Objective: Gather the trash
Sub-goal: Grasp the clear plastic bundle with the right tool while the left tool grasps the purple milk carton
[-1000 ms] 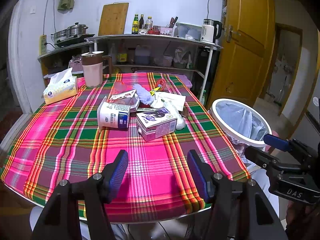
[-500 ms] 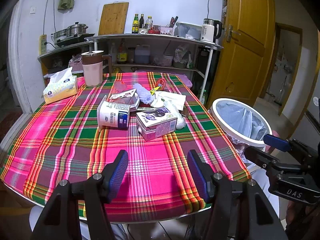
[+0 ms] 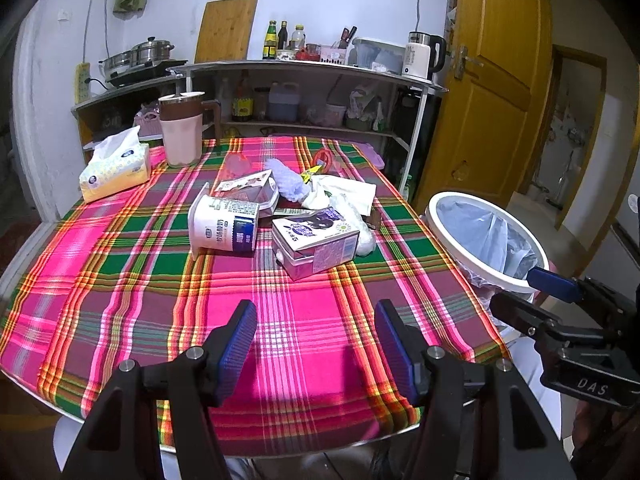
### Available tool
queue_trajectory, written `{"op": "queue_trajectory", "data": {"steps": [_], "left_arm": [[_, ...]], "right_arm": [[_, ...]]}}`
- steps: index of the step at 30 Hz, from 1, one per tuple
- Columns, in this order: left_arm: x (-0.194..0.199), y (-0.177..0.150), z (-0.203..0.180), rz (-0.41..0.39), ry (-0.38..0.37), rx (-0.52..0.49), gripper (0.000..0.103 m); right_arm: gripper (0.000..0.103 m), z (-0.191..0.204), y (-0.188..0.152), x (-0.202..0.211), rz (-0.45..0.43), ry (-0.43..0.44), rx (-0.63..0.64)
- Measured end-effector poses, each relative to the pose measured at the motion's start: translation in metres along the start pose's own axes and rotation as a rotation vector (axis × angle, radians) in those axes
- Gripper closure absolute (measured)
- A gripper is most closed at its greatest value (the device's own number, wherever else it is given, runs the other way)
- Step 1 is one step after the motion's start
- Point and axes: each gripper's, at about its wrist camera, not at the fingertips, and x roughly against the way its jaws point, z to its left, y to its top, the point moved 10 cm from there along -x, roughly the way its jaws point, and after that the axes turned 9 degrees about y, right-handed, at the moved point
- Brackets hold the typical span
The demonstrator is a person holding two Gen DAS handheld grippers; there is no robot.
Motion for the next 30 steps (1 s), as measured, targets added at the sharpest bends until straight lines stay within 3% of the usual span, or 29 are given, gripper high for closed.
{"op": "queue_trajectory", "data": {"steps": [9, 16, 23, 30], "left_arm": [[-0.027, 0.011, -0.001, 0.019, -0.026, -0.015, 0.042], [-0.055, 0.034, -0.006, -0.004, -0.032, -0.095, 0.042], [-0.083, 0.06, -0.014, -0.027, -0.104, -0.164, 0.031], [-0.11, 0.067, -0.029, 0.014, -0.204, -0.233, 0.028]], "right_arm": [[0.029, 0.0, 0.007, -0.022, 0.015, 0.041, 0.008], [0.029, -0.004, 0.013, -0.041, 0.046, 0.049, 0.002], [0.029, -0.011, 0.017, -0.054, 0.059, 0.046, -0.006], [0.029, -0.019, 0.016, -0.063, 0.077, 0.04, -0.028]]}}
